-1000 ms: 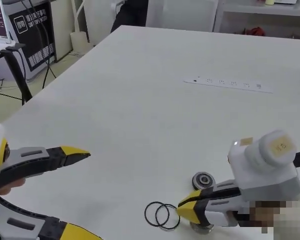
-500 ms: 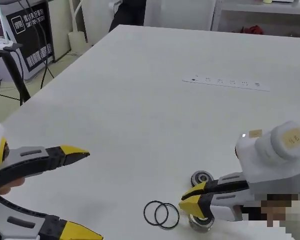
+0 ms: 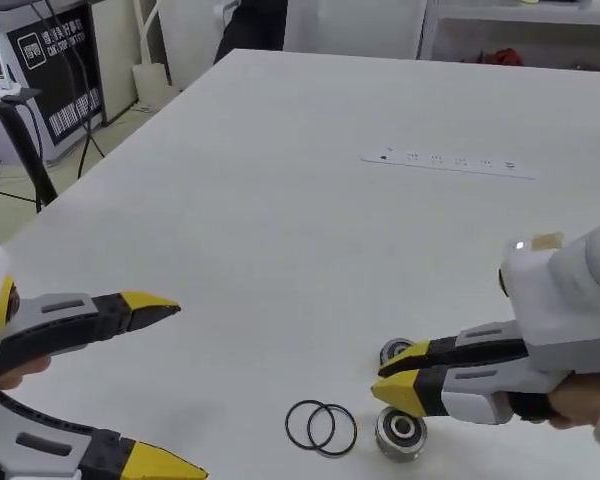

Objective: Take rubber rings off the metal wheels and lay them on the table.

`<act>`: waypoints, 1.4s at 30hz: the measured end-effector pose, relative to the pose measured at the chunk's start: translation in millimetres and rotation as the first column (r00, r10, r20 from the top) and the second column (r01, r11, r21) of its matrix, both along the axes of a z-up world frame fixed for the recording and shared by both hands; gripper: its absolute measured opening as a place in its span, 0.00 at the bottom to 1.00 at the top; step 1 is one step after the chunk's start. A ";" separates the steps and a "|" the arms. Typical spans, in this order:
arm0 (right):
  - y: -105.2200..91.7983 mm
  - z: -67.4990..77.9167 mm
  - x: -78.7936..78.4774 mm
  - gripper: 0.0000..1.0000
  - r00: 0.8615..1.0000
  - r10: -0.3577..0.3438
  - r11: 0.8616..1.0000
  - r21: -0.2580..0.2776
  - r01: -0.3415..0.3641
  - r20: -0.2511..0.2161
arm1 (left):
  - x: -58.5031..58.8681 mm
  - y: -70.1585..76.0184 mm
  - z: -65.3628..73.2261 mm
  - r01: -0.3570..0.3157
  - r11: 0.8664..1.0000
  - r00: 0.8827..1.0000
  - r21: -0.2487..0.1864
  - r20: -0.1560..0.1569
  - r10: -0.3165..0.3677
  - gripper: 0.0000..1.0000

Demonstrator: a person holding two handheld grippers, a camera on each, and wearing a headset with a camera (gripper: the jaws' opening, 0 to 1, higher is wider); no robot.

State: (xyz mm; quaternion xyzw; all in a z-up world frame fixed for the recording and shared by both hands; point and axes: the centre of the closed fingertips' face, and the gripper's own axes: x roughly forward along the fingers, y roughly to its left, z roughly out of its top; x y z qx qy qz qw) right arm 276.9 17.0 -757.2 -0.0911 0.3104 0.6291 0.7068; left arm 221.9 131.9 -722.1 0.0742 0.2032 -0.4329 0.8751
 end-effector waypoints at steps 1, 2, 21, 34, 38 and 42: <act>-1.4 2.1 1.4 0.11 1.000 -0.006 1.000 0.004 0.006 0.003 | 0.5 -0.4 0.4 0.000 1.000 1.000 -0.001 0.001 0.000 0.90; -2.4 3.3 2.3 0.12 1.000 -0.009 1.000 0.006 0.009 0.006 | 0.7 -0.8 0.5 0.002 1.000 1.000 -0.002 0.000 -0.002 0.90; -36.8 8.6 21.9 0.24 0.994 -0.099 0.995 0.013 0.098 0.053 | 6.6 -7.3 8.1 0.029 1.000 1.000 0.006 -0.004 -0.029 0.90; -55.3 -6.5 24.9 0.25 0.988 -0.155 0.988 0.001 0.155 0.022 | 23.0 -34.2 34.0 0.084 0.996 0.995 0.013 0.044 -0.084 0.85; -60.2 -9.3 25.3 0.25 0.986 -0.167 0.986 0.000 0.167 0.015 | 27.4 -44.4 39.2 0.109 0.994 0.993 0.012 0.051 -0.109 0.85; -64.7 -10.9 25.9 0.25 0.984 -0.178 0.984 -0.001 0.179 0.015 | 34.4 -50.9 41.8 0.131 0.991 0.990 0.014 0.057 -0.132 0.85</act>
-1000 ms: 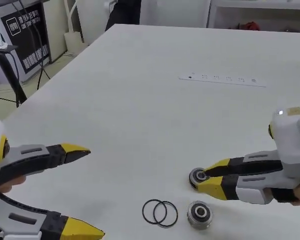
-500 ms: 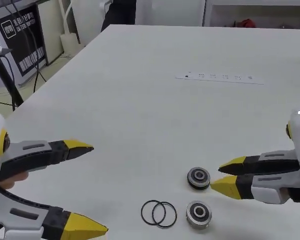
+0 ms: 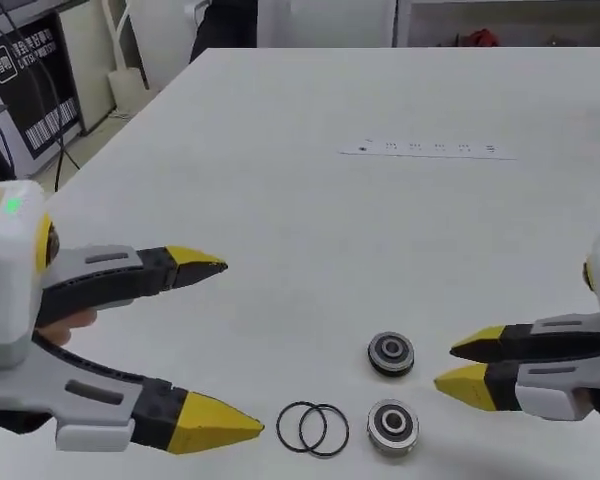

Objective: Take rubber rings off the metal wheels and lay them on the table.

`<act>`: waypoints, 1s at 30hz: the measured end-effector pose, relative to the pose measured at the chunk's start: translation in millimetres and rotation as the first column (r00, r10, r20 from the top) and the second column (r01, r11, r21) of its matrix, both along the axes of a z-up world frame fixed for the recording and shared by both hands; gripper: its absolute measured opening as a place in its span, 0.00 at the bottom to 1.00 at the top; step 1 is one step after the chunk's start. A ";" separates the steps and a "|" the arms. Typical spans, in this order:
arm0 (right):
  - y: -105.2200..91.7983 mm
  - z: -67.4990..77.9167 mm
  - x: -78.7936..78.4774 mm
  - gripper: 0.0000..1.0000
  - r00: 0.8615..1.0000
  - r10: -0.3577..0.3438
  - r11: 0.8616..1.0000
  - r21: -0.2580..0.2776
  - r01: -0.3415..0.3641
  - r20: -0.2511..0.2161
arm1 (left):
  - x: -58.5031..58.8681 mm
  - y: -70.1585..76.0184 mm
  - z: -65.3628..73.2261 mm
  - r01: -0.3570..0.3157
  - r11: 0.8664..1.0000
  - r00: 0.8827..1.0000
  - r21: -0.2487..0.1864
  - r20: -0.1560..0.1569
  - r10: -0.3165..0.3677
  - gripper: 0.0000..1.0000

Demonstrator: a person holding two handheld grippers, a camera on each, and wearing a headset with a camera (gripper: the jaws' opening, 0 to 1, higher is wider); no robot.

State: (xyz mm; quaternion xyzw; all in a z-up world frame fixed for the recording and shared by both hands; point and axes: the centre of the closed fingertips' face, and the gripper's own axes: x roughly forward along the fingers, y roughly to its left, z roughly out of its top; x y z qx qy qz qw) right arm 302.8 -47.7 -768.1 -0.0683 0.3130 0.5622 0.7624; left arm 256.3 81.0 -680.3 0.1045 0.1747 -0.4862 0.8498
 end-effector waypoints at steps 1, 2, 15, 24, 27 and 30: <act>-0.9 -0.3 0.1 0.24 1.000 -0.003 1.000 0.001 0.003 0.000 | 2.2 -0.4 -0.3 0.004 1.000 1.000 0.005 0.002 -0.004 0.84; -1.7 -0.7 0.2 0.24 1.000 -0.006 1.000 0.001 0.006 -0.001 | 4.1 -1.2 -0.3 0.006 1.000 1.000 0.007 0.005 -0.006 0.84; -10.7 -4.5 1.0 0.24 0.999 -0.047 0.999 0.016 0.047 -0.009 | 34.5 -29.5 9.1 0.056 0.998 0.997 -0.021 0.045 -0.055 0.79; -11.9 -7.1 2.8 0.24 0.998 -0.059 0.998 0.027 0.059 -0.013 | 55.5 -44.1 0.9 0.073 0.997 0.994 0.000 0.078 -0.073 0.71; -11.3 -6.8 4.3 0.24 0.998 -0.062 0.998 0.031 0.062 -0.011 | 60.9 -50.5 2.0 0.077 0.997 0.994 -0.016 0.085 -0.076 0.68; -9.9 -6.8 6.3 0.24 0.998 -0.065 0.997 0.036 0.066 -0.010 | 65.5 -57.3 1.5 0.080 0.996 0.993 -0.033 0.085 -0.077 0.67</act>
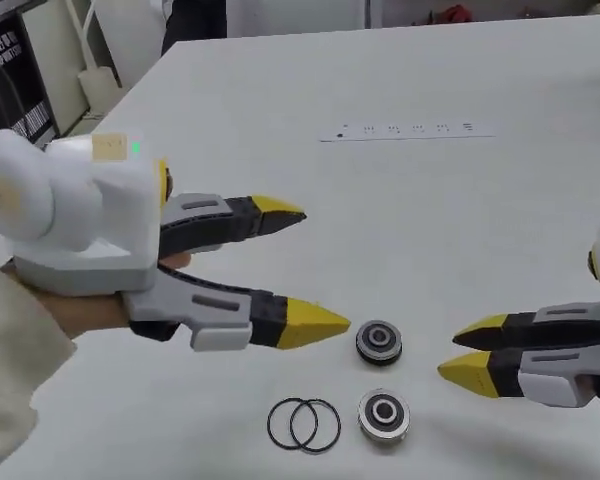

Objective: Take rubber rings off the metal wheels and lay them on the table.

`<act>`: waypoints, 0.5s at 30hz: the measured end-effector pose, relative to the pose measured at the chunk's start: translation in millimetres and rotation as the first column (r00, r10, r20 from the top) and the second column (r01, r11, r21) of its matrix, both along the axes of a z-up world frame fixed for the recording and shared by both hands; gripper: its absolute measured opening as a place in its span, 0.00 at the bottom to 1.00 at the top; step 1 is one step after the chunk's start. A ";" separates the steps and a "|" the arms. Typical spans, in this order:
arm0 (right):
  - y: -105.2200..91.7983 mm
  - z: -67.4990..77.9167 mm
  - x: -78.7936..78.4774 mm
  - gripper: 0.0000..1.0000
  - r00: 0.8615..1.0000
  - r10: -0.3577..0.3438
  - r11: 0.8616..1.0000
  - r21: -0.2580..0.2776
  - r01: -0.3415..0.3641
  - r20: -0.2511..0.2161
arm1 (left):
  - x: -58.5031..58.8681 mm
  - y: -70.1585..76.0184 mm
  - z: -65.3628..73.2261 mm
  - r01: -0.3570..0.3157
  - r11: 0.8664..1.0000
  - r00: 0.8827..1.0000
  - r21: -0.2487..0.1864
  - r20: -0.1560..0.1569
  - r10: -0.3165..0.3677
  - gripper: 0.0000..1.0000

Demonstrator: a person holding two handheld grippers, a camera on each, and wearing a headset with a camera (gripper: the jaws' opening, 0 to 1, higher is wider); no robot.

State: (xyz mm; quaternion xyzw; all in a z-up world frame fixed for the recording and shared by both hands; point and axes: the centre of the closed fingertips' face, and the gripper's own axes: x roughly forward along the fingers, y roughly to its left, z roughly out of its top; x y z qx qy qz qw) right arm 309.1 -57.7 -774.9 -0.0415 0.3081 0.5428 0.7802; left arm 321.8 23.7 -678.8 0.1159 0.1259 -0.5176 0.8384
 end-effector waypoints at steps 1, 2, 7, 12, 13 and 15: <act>0.9 -0.3 0.6 0.24 1.000 -0.001 1.000 0.002 0.001 0.000 | 1.1 -1.8 -0.7 0.001 1.000 1.000 -0.003 -0.001 -0.001 0.67; 1.7 -0.7 0.8 0.24 1.000 0.000 1.000 0.003 0.000 0.000 | 2.1 -4.6 -2.2 0.005 1.000 1.000 -0.007 -0.003 -0.005 0.66; 6.1 -4.0 0.2 0.24 1.000 0.010 1.000 0.004 -0.010 -0.001 | 3.7 -14.5 -10.4 0.026 1.000 1.000 -0.007 -0.015 -0.026 0.63; 9.7 -7.4 1.4 0.23 1.000 0.017 1.000 0.003 -0.017 0.000 | 6.7 -22.5 -21.1 0.042 0.999 0.999 0.002 -0.029 -0.042 0.59; 10.7 -7.5 2.0 0.23 1.000 0.017 1.000 0.005 -0.017 -0.001 | 7.4 -24.6 -23.6 0.046 0.999 0.998 0.003 -0.034 -0.046 0.58; 12.4 -7.7 3.1 0.23 1.000 0.018 1.000 0.009 -0.018 -0.001 | 8.9 -27.8 -28.0 0.052 0.999 0.998 0.005 -0.039 -0.052 0.57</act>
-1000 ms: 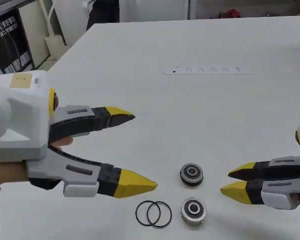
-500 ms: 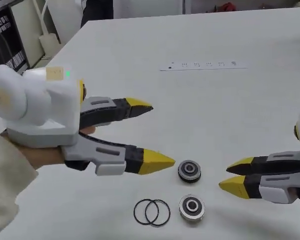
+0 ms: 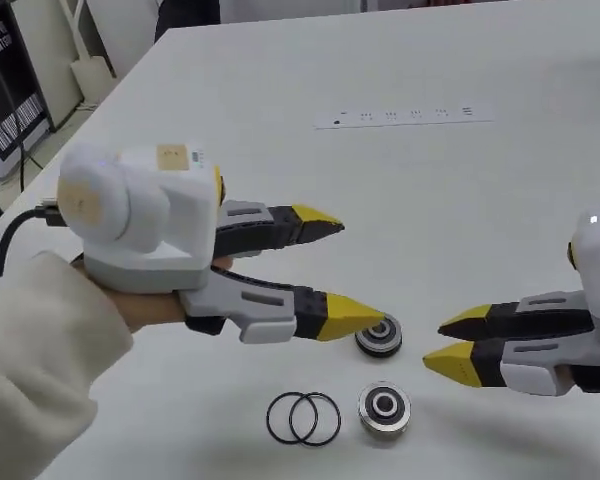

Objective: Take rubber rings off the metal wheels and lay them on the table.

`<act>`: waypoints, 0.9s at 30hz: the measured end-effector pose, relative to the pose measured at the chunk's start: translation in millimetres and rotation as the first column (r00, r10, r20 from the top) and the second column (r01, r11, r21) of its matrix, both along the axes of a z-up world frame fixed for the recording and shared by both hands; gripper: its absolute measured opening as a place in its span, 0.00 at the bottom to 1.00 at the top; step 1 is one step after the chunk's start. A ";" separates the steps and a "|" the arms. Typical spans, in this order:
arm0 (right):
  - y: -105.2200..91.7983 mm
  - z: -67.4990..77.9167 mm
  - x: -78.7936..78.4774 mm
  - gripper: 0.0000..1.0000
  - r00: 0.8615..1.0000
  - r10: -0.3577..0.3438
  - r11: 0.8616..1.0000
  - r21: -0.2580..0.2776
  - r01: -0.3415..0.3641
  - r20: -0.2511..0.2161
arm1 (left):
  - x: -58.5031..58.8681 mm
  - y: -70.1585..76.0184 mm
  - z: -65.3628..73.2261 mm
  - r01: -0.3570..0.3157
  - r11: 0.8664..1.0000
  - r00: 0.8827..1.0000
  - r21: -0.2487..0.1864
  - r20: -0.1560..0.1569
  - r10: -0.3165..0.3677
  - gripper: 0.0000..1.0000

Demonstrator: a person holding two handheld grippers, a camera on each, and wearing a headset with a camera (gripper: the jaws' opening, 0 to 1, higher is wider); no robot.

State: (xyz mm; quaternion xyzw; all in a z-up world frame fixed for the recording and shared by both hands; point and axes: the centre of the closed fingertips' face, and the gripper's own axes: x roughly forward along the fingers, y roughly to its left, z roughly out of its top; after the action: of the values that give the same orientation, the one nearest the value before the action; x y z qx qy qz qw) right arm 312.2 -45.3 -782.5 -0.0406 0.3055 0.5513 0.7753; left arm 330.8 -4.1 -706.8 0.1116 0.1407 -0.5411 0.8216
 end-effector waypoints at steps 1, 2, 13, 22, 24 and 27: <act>0.6 -0.2 0.6 0.23 1.000 0.000 1.000 0.001 0.000 0.000 | 0.8 -1.0 -1.7 0.001 1.000 1.000 0.001 -0.001 -0.001 0.56; 1.6 -0.7 1.3 0.23 1.000 0.000 1.000 0.002 0.000 0.000 | 1.8 -2.7 -4.4 0.004 1.000 1.000 0.002 -0.004 -0.004 0.55; 7.7 -4.8 5.1 0.23 1.000 0.012 1.000 0.005 -0.012 -0.001 | 7.4 -9.3 -28.7 0.018 0.999 0.999 0.027 -0.032 -0.017 0.44; 13.3 -8.2 8.4 0.23 1.000 0.021 1.000 0.010 -0.021 -0.003 | 8.0 -11.2 -52.8 0.029 0.998 0.998 0.064 -0.061 -0.025 0.36; 14.3 -9.0 8.7 0.23 1.000 0.023 1.000 0.012 -0.023 -0.003 | 6.6 -12.1 -58.5 0.038 0.996 0.997 0.077 -0.066 -0.033 0.34; 15.6 -10.1 9.4 0.23 1.000 0.026 1.000 0.014 -0.026 -0.002 | 8.0 -13.5 -65.9 0.040 0.995 0.997 0.092 -0.068 -0.034 0.32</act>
State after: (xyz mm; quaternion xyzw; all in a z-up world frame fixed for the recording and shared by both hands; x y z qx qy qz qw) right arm 321.7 -29.7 -792.6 -0.0385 0.3017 0.5634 0.7681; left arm 338.8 -17.6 -772.7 0.1345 0.1909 -0.5523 0.8002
